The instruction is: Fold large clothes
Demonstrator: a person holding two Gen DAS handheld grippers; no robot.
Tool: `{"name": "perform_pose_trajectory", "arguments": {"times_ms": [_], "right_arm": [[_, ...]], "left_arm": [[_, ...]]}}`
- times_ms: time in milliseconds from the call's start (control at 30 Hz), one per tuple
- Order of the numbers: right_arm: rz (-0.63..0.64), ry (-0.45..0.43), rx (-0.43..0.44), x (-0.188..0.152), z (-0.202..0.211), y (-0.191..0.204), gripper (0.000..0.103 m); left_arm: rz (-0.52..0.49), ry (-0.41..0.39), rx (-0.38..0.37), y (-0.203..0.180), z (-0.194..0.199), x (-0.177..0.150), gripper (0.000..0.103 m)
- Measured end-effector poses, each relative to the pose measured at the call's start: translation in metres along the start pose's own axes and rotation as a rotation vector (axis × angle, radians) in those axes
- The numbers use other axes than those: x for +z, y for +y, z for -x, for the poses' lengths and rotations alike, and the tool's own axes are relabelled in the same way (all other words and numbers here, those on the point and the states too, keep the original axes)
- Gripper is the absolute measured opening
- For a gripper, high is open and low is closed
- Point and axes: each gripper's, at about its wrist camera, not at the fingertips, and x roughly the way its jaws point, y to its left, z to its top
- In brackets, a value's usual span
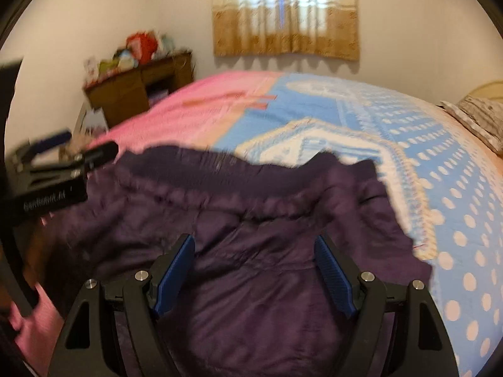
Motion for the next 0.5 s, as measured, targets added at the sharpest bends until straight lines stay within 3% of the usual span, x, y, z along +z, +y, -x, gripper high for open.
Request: {"name": "perform_pose_trajectory", "arguments": {"times_ms": [67,167,300,500], "right_arm": [[0.051,0.083,-0.034,-0.011,-0.027,0.006,0.081],[0.055,0.092,-0.031,-0.016,-0.037,0.007,0.084],[0.071,0.127,-0.05,-0.014,-0.05,0.007,0.087],[0.079,0.11,-0.058,-0.014,-0.052,0.008,0.087]], "left_arm": [[0.012,0.057,0.017,0.005,-0.018,-0.011,0.103],[0.057,0.166,0.012,0.009,-0.049,-0.029,0.103],[0.078,0.2,0.013,0.008,-0.062,-0.036,0.103],[0.066,0.229,0.016,0.009,-0.067,-0.039,0.103]]}}
